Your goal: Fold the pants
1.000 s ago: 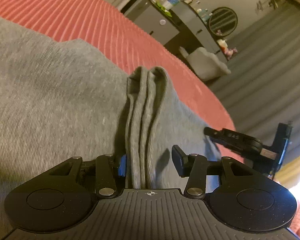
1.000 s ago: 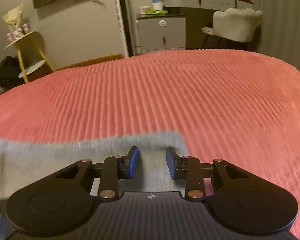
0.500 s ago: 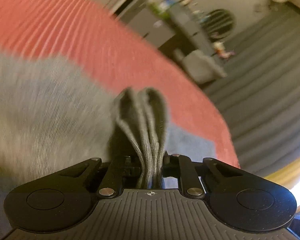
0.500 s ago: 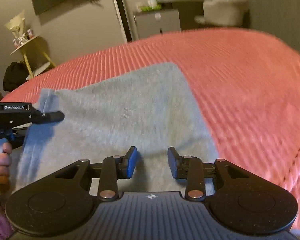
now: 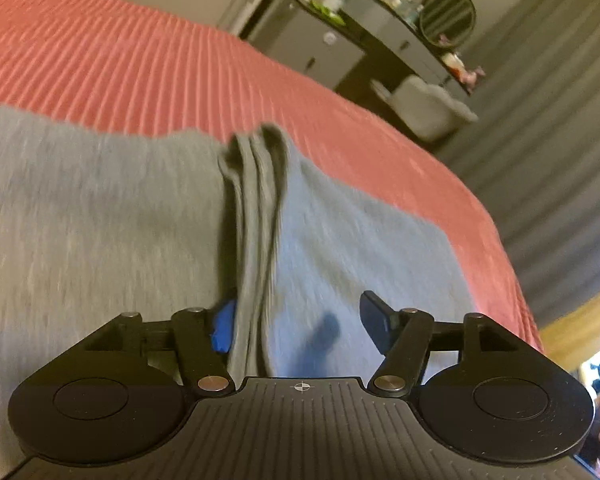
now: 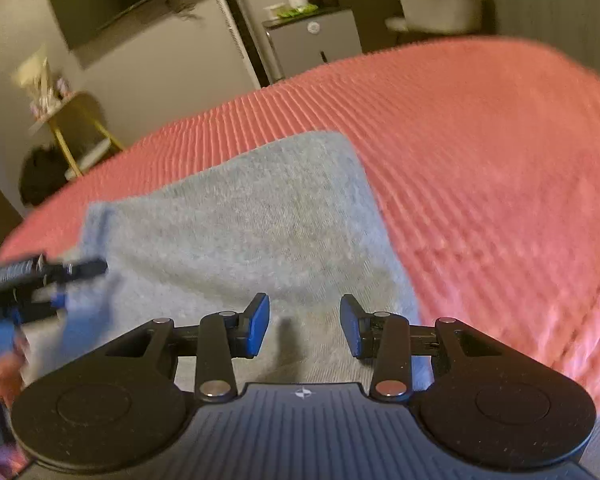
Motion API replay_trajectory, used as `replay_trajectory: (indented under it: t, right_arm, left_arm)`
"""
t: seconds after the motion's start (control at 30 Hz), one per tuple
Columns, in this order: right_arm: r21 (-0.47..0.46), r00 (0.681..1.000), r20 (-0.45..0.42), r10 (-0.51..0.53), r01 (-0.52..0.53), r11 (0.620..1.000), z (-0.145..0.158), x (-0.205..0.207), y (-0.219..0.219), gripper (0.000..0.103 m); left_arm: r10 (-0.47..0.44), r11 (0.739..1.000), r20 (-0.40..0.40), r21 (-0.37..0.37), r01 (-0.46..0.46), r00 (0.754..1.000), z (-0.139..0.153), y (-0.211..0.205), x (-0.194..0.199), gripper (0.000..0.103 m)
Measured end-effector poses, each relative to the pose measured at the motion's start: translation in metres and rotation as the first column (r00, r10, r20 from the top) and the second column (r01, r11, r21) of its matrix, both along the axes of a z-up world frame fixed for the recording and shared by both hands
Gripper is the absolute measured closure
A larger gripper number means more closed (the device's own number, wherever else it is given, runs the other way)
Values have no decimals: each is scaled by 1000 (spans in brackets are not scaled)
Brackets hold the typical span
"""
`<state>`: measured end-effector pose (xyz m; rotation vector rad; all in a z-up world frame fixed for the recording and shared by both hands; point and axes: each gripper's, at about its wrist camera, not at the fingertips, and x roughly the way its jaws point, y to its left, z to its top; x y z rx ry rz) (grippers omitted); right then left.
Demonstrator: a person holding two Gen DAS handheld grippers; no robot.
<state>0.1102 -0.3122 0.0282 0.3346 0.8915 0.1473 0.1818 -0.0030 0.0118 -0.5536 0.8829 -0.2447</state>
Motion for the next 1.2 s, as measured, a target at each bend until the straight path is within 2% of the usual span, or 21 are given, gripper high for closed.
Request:
replay_trajectory:
  t: [0.1,0.2,0.3,0.33,0.43,0.53,0.63,0.7,0.8,0.83,0.87,0.93,1.0,1.1,1.17,1.2]
  right_arm:
    - [173,997,-83,6,9,985,-6,-1,-8,64]
    - [256,992,-122,-20,51,965,-8,-12,-19,64]
    - [345,986,-160,-38,92,934,-11,-23,-37,43]
    - [360,986,-166,-31,90,929,-11,-25,-40,38]
    - [349,987,-160,-21,76,934,-9,-31,-42,38]
    - [372,984,-178,1,66,926,-12,-34,-46,32]
    - [412,981,-194,10,73,908,-26,-35,-48,31]
    - [462,981,-195,-16,106,881,-37,-34,-53,31]
    - [557,980,-186,-74,167,814,-47,-31,-63,38]
    - [566,980,-171,-101,182,804,-47,-31,-64,50]
    - [550,979,-161,-128,197,812,-46,-31,-65,66]
    - [484,971,-175,-165,231,844,-49,-32,-64,81]
    - [470,968,-181,-175,241,849,-52,-34,-64,82]
    - [500,959,-181,-219,282,819,-52,-33,-67,79]
    - [530,950,-205,-235,310,789,-58,-30,-69,78]
    - [532,947,-210,-242,318,785,-60,-28,-70,78]
  left_arm:
    - [11,1000,-47,10,-11,999,-10,4,-14,35]
    - [26,998,-75,-52,-30,997,-11,10,-29,35]
    - [58,986,-119,-147,-76,991,-18,18,-41,36]
    - [70,981,-130,-172,-93,989,-19,20,-44,36]
    - [71,969,-149,-225,-104,986,-23,21,-47,36]
    - [80,959,-154,-257,-118,985,-28,22,-44,34]
    - [111,943,-152,-297,-152,982,-34,30,-57,30]
    - [135,935,-155,-307,-177,979,-37,33,-64,30]
    - [155,936,-162,-293,-197,975,-33,33,-71,30]
    - [159,939,-163,-280,-200,974,-30,32,-74,30]
    - [166,944,-163,-260,-205,973,-27,28,-74,30]
    - [172,951,-160,-229,-206,972,-23,23,-76,31]
    - [183,957,-167,-196,-215,969,-20,18,-75,33]
    - [201,965,-172,-136,-226,964,-17,11,-73,44]
    - [213,970,-170,-77,-229,962,-13,5,-72,55]
    - [225,971,-171,-37,-234,959,-11,2,-71,71]
